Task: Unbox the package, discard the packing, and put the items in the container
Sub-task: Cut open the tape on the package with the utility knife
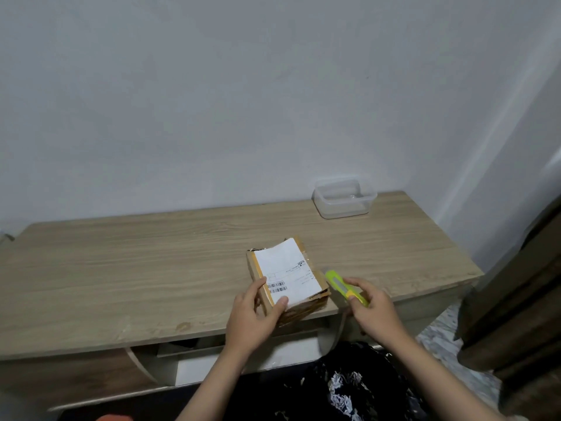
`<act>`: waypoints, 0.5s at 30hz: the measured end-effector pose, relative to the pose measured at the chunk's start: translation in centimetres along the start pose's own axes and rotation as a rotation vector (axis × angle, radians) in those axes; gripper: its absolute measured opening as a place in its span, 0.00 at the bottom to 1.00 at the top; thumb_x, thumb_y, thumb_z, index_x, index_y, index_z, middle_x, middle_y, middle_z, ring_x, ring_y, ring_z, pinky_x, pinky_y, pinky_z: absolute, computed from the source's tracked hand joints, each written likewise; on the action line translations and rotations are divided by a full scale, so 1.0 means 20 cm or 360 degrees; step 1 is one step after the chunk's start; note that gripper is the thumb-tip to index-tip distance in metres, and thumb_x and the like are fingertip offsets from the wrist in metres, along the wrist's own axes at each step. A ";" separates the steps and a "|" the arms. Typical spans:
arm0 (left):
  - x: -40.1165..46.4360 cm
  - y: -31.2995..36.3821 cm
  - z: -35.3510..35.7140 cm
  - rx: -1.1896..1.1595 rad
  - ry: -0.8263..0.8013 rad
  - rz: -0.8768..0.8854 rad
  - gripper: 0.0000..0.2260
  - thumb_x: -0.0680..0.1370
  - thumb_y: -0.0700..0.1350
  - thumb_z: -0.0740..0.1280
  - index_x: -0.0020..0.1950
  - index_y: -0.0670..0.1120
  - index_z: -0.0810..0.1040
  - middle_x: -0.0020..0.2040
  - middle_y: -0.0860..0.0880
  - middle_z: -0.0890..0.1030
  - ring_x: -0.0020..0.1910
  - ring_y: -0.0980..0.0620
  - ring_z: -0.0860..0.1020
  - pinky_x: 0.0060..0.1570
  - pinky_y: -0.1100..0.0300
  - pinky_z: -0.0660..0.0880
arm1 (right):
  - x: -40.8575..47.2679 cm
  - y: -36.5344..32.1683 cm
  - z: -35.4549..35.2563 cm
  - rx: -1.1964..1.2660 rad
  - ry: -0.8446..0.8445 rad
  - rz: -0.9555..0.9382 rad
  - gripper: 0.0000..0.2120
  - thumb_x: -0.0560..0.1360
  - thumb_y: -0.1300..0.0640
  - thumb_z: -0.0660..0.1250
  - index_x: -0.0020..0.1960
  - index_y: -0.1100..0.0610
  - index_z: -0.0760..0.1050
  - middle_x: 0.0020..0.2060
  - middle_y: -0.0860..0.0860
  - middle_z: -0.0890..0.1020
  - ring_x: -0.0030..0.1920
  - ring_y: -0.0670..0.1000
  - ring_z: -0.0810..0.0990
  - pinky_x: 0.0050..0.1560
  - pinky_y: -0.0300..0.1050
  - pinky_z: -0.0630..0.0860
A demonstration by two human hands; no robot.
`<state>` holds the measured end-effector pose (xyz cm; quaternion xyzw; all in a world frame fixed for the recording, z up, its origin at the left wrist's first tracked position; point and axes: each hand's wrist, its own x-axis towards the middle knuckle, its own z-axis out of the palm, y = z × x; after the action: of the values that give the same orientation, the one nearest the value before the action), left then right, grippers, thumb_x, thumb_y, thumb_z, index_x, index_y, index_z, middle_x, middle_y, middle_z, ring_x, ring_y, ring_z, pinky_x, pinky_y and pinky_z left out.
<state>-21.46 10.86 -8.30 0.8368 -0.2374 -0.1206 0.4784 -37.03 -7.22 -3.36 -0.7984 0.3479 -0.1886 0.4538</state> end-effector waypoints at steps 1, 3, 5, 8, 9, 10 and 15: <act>0.03 -0.01 -0.02 0.0008 0.0024 0.0030 0.26 0.62 0.71 0.63 0.57 0.65 0.72 0.51 0.52 0.71 0.49 0.58 0.75 0.54 0.57 0.74 | 0.00 0.01 0.00 0.0014 0.0017 -0.0002 0.17 0.74 0.66 0.63 0.57 0.49 0.77 0.35 0.44 0.77 0.22 0.40 0.72 0.24 0.28 0.66; 0.13 -0.03 -0.06 -0.0019 0.0029 0.0079 0.17 0.65 0.68 0.65 0.51 0.65 0.75 0.55 0.50 0.68 0.60 0.51 0.71 0.61 0.52 0.71 | -0.01 0.02 0.01 0.0041 0.0035 0.0000 0.18 0.74 0.65 0.63 0.57 0.47 0.76 0.38 0.47 0.80 0.26 0.40 0.75 0.26 0.27 0.67; 0.26 -0.03 -0.11 -0.0012 -0.0169 0.0100 0.15 0.69 0.58 0.70 0.54 0.61 0.76 0.67 0.47 0.61 0.73 0.45 0.58 0.71 0.47 0.61 | -0.02 0.03 0.01 0.0067 0.0041 0.0003 0.19 0.74 0.65 0.63 0.56 0.43 0.75 0.43 0.49 0.82 0.32 0.41 0.78 0.29 0.26 0.68; 0.41 0.00 -0.18 0.0173 -0.0691 -0.0009 0.32 0.67 0.47 0.74 0.69 0.58 0.68 0.77 0.45 0.47 0.76 0.45 0.43 0.73 0.49 0.47 | -0.05 0.02 0.00 0.0087 0.0010 -0.0007 0.19 0.74 0.66 0.63 0.57 0.45 0.75 0.44 0.47 0.82 0.35 0.40 0.79 0.32 0.27 0.71; 0.44 0.03 -0.20 0.0207 -0.0786 -0.0072 0.37 0.63 0.49 0.74 0.71 0.57 0.65 0.77 0.46 0.45 0.76 0.46 0.43 0.73 0.50 0.45 | -0.05 0.02 0.00 0.0089 0.0003 -0.0013 0.19 0.74 0.66 0.63 0.58 0.46 0.75 0.42 0.47 0.82 0.33 0.40 0.79 0.32 0.29 0.72; 0.45 0.05 -0.21 0.0218 -0.0827 -0.0110 0.40 0.60 0.51 0.73 0.71 0.57 0.64 0.77 0.46 0.46 0.76 0.46 0.44 0.72 0.52 0.45 | -0.06 0.02 0.00 0.0091 0.0006 -0.0016 0.19 0.74 0.66 0.63 0.58 0.46 0.75 0.39 0.47 0.83 0.31 0.41 0.79 0.32 0.31 0.73; 0.44 0.05 -0.25 0.0288 -0.0713 -0.0121 0.49 0.53 0.61 0.76 0.72 0.57 0.62 0.68 0.47 0.58 0.72 0.47 0.54 0.71 0.57 0.52 | -0.07 0.04 0.00 0.0088 0.0063 -0.0029 0.22 0.74 0.66 0.63 0.54 0.38 0.74 0.35 0.50 0.83 0.31 0.44 0.79 0.34 0.35 0.73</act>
<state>-12.15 9.60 -4.61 0.8370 -0.3158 -0.2994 0.3318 -38.22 -6.45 -4.01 -0.7847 0.3443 -0.2181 0.4671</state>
